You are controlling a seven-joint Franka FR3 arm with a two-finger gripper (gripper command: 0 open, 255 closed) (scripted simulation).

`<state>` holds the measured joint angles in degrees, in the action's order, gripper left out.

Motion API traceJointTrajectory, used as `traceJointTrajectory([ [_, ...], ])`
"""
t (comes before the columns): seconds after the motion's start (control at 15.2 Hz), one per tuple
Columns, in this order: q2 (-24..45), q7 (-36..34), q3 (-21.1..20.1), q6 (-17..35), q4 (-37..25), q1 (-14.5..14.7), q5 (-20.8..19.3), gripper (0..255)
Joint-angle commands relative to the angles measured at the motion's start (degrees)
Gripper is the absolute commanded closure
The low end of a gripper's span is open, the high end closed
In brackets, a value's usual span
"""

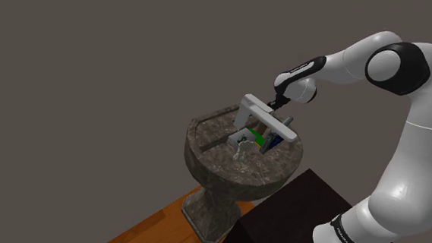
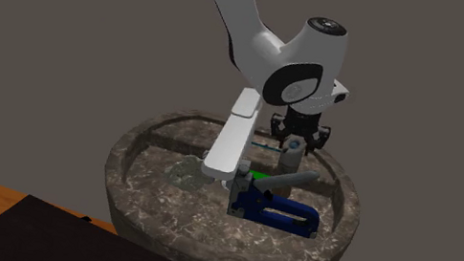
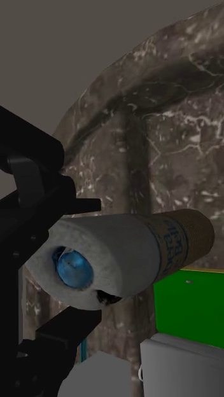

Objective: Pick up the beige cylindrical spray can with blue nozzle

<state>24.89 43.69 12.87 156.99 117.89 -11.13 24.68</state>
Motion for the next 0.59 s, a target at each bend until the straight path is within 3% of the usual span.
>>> traceJointTrajectory([
  [0.0,-0.95,-0.70,0.62,-0.95,-0.03,0.44,-0.77,255],
  [0.53,-5.41,-3.76,3.02,-5.51,-0.29,2.17,-4.33,255],
])
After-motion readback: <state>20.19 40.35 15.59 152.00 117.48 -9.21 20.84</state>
